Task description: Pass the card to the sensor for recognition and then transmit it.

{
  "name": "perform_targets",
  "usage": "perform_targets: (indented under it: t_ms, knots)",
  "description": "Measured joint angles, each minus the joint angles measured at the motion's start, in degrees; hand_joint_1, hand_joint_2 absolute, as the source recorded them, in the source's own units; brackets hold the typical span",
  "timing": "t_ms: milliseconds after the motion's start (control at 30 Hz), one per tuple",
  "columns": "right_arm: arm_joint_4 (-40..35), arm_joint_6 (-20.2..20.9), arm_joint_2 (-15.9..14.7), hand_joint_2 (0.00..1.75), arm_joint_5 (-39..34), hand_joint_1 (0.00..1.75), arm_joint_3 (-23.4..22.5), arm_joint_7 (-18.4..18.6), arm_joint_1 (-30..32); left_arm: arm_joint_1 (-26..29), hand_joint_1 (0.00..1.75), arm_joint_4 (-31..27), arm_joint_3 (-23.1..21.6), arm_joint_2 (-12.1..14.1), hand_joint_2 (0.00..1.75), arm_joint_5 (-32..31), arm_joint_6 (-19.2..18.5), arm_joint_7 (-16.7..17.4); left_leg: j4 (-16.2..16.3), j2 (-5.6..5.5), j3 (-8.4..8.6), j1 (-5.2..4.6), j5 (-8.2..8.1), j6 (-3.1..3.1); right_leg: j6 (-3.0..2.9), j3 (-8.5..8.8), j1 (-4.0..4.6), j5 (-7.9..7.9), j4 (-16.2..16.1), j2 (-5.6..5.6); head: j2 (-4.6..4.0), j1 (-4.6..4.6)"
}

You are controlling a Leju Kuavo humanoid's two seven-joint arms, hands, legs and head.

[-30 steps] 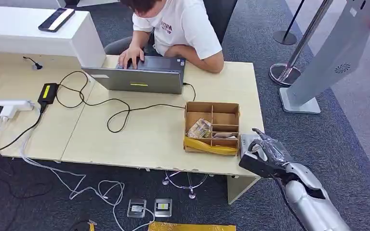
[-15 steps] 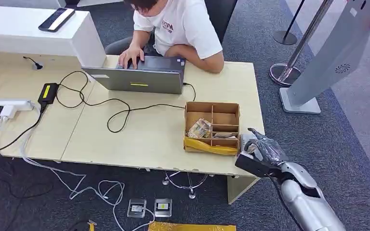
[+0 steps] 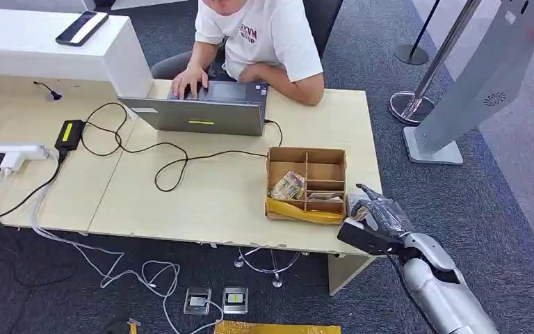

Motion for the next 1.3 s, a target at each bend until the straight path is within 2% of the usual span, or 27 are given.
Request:
perform_targets:
  t_ms: [700,1133,1300]
  knots:
    - [0.3,-0.5,-1.7,1.75,1.2,1.75,-0.1,0.1,-3.0,0.0,0.00,0.0,0.0,-0.3,0.00,-0.1,0.3,0.0,0.0,0.00,-0.01,-0.01,0.00,0.00,0.00,-0.01,-0.01,0.00,0.0,0.00,0.00,0.00]
    - [0.3,-0.2,-6.1,1.75,1.9,1.75,-3.4,-0.3,-14.8,0.0,0.00,0.0,0.0,-0.3,0.00,-0.6,0.5,-0.7,0.0,0.00,-0.03,-0.01,0.00,0.00,0.00,-0.03,-0.01,0.01,0.0,0.00,0.00,0.00]
    - [1.3,-0.7,-6.8,1.75,2.7,1.75,-3.8,-2.5,-21.1,0.0,0.00,0.0,0.0,-0.3,0.00,-0.5,0.6,-1.1,0.0,0.01,-0.05,0.00,0.00,0.00,0.00,-0.04,0.00,0.01,0.0,0.02,0.00,0.00]
